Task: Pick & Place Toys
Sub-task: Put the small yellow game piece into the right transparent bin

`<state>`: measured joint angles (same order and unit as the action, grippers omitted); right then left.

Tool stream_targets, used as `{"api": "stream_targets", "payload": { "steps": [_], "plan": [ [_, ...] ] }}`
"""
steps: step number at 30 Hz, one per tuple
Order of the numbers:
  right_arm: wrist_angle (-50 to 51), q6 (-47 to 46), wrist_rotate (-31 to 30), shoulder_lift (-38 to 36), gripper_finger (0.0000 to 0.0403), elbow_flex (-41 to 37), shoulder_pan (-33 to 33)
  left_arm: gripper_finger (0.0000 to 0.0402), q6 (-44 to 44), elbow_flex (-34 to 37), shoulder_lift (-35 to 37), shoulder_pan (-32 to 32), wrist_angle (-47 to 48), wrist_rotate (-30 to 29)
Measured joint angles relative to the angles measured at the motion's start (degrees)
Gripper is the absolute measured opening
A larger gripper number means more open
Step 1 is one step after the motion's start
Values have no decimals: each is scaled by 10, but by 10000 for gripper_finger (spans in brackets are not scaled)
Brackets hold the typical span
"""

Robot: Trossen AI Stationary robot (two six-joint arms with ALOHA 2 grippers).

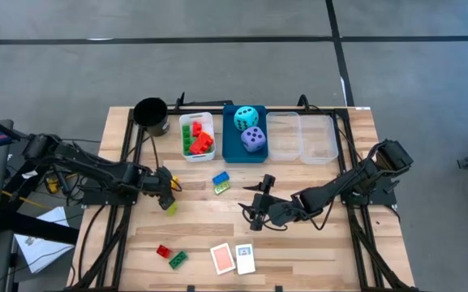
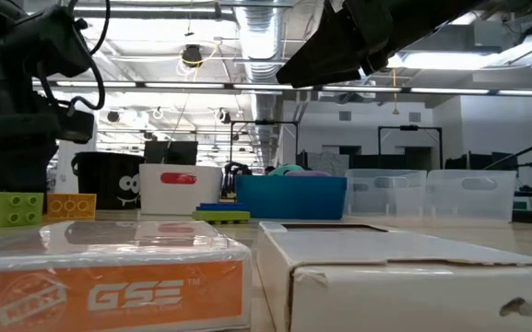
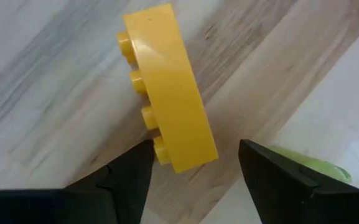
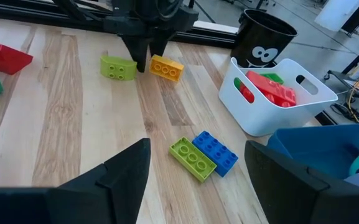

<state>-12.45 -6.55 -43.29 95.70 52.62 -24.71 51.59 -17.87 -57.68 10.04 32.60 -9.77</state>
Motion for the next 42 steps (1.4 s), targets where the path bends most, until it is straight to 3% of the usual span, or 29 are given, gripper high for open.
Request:
{"api": "stream_targets", "payload": {
  "steps": [12,25,28,35,42],
  "plan": [
    [0,-1,0,0,256,0,0,94,63,2,4,0,15,-33],
    [0,17,0,0,256,0,0,91,5,6,1,9,-52,-58],
    [0,45,0,0,256,0,-4,91,-38,5,2,17,-122,-38],
    [-10,169,14,0,256,0,-23,91,-134,5,2,24,-314,86],
    [-92,279,185,0,256,0,-32,91,-131,4,2,24,-468,189]
  ]
}}
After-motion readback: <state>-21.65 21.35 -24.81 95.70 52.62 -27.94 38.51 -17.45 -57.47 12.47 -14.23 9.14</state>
